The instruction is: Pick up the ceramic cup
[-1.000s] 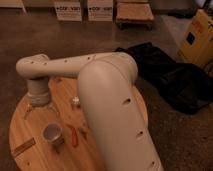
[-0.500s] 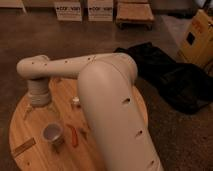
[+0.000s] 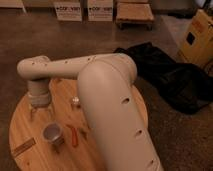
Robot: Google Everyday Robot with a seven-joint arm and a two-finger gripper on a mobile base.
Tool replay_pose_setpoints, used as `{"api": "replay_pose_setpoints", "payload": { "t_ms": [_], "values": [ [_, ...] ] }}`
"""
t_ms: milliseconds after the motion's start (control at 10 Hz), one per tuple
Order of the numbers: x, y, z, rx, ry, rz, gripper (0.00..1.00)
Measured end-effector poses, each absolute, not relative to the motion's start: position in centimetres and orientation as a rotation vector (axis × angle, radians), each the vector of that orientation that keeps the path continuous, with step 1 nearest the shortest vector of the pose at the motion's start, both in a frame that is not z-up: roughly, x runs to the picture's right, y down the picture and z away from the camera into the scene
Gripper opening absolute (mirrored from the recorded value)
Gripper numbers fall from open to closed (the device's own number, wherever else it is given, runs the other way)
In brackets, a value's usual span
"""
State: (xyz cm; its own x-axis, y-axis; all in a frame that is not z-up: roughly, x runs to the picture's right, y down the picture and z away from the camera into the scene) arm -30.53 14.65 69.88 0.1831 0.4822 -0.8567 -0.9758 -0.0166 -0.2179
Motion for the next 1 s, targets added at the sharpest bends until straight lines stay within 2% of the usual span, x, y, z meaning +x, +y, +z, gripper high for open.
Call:
{"api": "replay_pose_setpoints", "payload": {
  "t_ms": [100, 1000],
  "values": [
    [-30.6, 14.7, 69.9, -0.977, 0.658, 1.301, 0.91],
    [-31.2, 15.7, 70.6, -0.986, 0.662, 1.293, 0.9]
  ]
}}
